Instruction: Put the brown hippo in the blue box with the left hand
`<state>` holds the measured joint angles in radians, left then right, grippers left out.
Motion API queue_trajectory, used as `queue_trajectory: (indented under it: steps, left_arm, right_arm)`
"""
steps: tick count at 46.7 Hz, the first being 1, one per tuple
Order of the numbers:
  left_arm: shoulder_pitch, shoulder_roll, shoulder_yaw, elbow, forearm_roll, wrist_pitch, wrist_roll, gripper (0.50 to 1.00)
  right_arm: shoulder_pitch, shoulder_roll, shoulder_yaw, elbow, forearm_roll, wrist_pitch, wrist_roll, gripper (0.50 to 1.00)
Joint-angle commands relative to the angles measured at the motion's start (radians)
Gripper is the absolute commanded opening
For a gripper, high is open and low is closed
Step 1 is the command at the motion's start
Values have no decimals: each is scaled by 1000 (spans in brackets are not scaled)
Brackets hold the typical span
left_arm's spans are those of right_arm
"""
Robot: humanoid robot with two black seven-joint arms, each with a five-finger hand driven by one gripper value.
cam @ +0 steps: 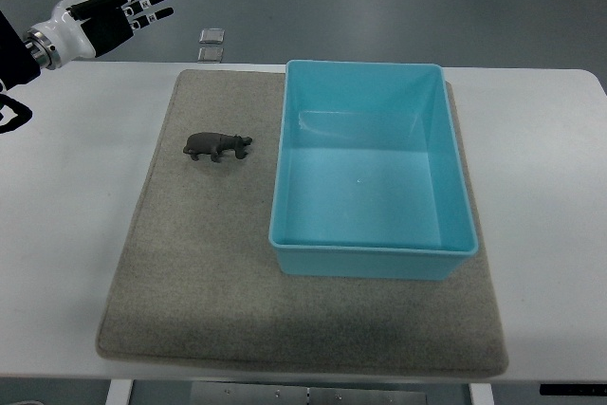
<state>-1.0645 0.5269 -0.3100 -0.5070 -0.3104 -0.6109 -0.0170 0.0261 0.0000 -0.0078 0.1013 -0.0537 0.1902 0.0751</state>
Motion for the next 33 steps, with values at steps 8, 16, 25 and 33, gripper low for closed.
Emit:
queue_trajectory:
  steps: [8, 16, 25, 33]
  left_arm:
    - [3, -5, 2, -7, 2, 0, 0, 1000]
    - [0, 10, 3, -11, 1, 0, 0, 1000]
    - [-5, 36, 14, -4, 1, 0, 0, 1000]
    - [-5, 36, 45, -5, 2, 0, -3, 1000]
  right_arm:
    - [0, 0, 0, 0, 0, 0, 0, 936]
    - [0, 0, 0, 0, 0, 0, 0, 936]
    - [0, 0, 0, 0, 0, 0, 0, 936]
    - [0, 0, 0, 0, 0, 0, 0, 936]
